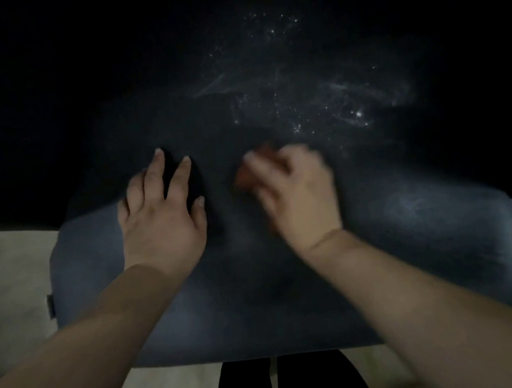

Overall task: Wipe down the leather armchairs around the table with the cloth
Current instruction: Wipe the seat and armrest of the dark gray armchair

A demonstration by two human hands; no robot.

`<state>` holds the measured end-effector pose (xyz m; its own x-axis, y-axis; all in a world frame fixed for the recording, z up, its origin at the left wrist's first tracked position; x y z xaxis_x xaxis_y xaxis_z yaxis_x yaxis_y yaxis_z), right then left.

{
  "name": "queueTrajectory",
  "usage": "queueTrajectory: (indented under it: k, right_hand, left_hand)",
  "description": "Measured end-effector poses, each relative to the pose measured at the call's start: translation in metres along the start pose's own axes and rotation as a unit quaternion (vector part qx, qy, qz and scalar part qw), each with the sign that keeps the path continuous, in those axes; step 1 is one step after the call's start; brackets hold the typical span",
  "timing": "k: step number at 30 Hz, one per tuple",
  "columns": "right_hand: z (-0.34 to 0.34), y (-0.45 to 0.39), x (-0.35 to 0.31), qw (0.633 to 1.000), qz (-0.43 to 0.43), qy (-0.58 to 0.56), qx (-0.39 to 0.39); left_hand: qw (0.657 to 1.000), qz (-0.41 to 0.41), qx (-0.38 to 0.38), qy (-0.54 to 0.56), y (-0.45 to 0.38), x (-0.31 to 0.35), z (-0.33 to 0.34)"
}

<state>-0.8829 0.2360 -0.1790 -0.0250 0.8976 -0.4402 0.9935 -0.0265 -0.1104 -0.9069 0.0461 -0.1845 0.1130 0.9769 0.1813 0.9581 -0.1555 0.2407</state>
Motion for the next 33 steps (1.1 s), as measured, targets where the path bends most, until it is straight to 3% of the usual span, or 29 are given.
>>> queueTrajectory:
  k: [2, 4, 9, 11, 16, 21, 27, 33]
  right_hand:
    - [-0.018, -0.005, 0.041, 0.993, 0.110, 0.004, 0.043]
    - [-0.026, 0.016, 0.045, 0.990, 0.132, 0.014, 0.056]
    - [-0.002, 0.028, -0.009, 0.996, -0.068, 0.003, -0.057]
    - [-0.005, -0.002, 0.003, 0.994, -0.091, 0.001, -0.063]
    - [-0.041, -0.010, 0.088, 0.989, 0.146, -0.003, 0.034]
    - [-0.059, 0.030, 0.121, 0.993, 0.117, 0.013, 0.024]
    - [-0.076, -0.019, 0.191, 0.946, 0.300, -0.018, 0.119]
    - [-0.063, 0.020, 0.141, 0.991, 0.131, -0.025, 0.018]
  left_hand:
    - [1.000, -0.002, -0.002, 0.000, 0.001, -0.002, 0.001]
    - [1.000, -0.001, -0.001, 0.004, 0.000, 0.002, 0.001]
    - [1.000, 0.021, 0.000, 0.015, -0.007, 0.025, 0.002]
    - [0.999, 0.036, 0.003, 0.008, -0.010, 0.034, 0.002]
    - [0.999, 0.051, -0.001, 0.000, -0.020, 0.049, 0.002]
    - [0.998, 0.055, -0.012, -0.002, -0.021, 0.065, 0.003]
    - [0.998, 0.064, -0.011, -0.001, -0.026, 0.086, 0.004]
    - [0.997, 0.075, -0.012, 0.014, -0.028, 0.112, 0.003]
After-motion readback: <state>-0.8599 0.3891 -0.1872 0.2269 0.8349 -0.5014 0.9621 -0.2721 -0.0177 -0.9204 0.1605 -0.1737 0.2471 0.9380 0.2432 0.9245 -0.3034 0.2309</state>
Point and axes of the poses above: each hand's wrist, its own y-axis away from the middle knuckle, its own z-axis out of the palm, x = y × z, the point moved 6 cm from there along -y, towards the middle knuckle, and after that the axes turned 1 degree about -y, right-handed, at the moved point
